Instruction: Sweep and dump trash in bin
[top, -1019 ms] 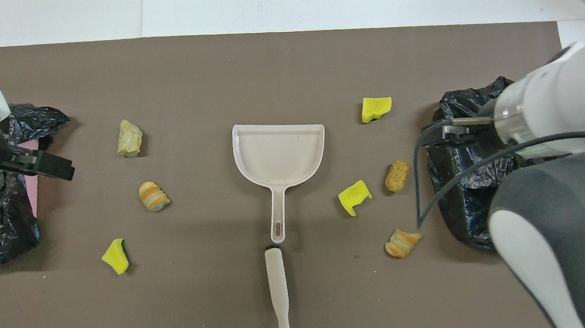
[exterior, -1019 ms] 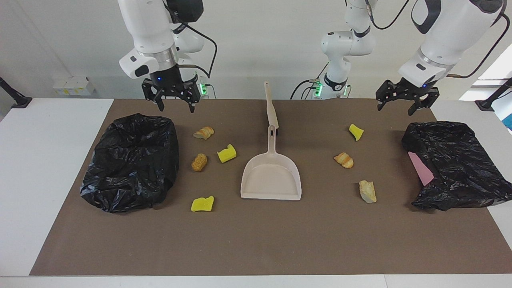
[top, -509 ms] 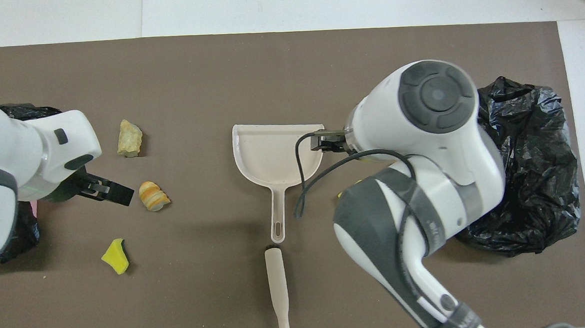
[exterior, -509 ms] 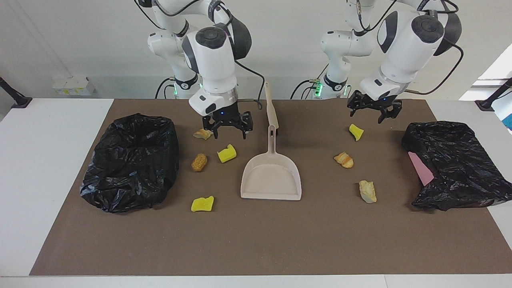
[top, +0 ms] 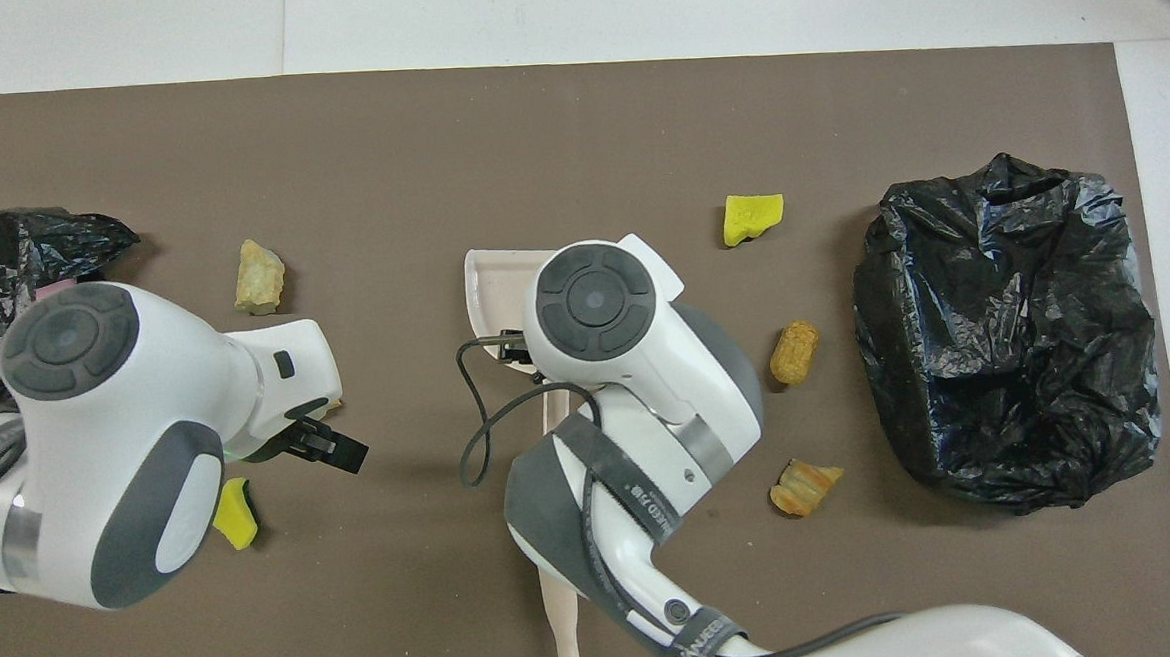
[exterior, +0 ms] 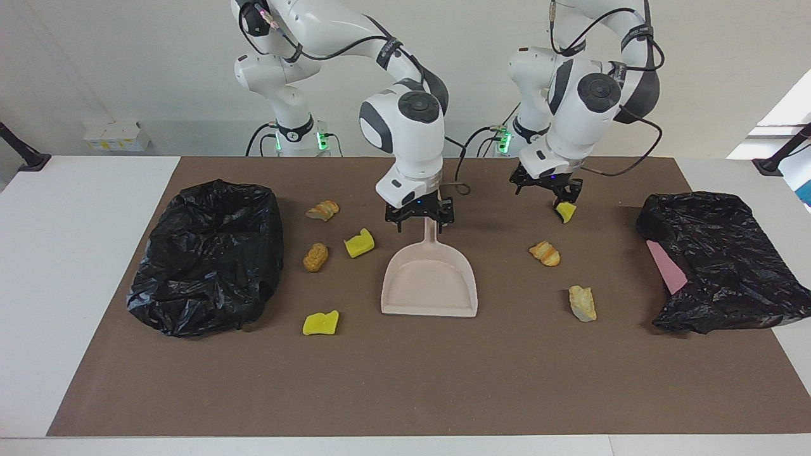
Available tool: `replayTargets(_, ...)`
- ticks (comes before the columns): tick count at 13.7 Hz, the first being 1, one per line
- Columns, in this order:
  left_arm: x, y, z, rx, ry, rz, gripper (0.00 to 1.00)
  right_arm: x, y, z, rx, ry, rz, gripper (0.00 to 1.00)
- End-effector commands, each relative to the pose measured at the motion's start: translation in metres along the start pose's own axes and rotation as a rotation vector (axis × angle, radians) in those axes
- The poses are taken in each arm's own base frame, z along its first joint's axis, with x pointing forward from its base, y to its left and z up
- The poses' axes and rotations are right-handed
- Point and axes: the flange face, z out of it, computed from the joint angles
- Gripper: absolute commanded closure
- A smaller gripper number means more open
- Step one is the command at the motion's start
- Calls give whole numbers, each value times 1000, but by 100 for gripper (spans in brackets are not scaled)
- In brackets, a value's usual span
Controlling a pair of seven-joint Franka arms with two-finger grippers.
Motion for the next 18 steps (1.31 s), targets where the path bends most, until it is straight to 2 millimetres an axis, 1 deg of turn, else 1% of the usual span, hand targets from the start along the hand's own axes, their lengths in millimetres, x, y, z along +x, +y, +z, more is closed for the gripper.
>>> replayTargets(1, -30, 13, 42, -16, 40, 16, 0, -2, -12, 10, -8, 20, 14, 0)
replayTargets(2, -34, 22, 54, -13, 45, 32, 0, -6, -19, 19, -6, 12, 8, 0)
replayTargets(3, -40, 23, 60, -16, 47, 27, 0, -11, -26, 29, -6, 3, 0, 2)
replayTargets(4, -47, 26, 64, -48, 47, 12, 0, -11, -24, 34, -14, -4, 3, 6)
replayTargets(5, -57, 27, 68, -82, 51, -11, 0, -10, -17, 44, -25, -15, 10, 8)
replayTargets(6, -70, 29, 74, -90, 74, -22, 0, -12, -15, 50, -15, -23, 19, 10)
replayTargets(7, -80, 30, 80, -86, 99, -26, 0, -15, -16, 54, -21, -32, 21, 12)
replayTargets(8, -85, 35, 83, -84, 101, -15, 0, -21, -19, 68, -34, -48, 36, 14)
replayTargets(9, -87, 41, 83, -82, 106, 1, 0, -23, -17, 72, -44, -55, 46, 15)
replayTargets(12, -88, 65, 85, -79, 95, 42, 0, -25, -17, 71, -51, -63, 49, 18)
replayTargets(14, -90, 78, 90, -78, 77, 74, 0, -26, -16, 72, -60, -70, 49, 20)
replayTargets(15, -92, 88, 93, -80, 71, 97, 0, -25, -15, 72, -61, -73, 52, 27)
replayTargets(16, -92, 99, 94, -85, 68, 118, 0, -26, -14, 73, -63, -87, 58, 36)
replayTargets(18, -95, 121, 97, -81, 57, 174, 0, -23, -10, 71, -58, -113, 81, 69)
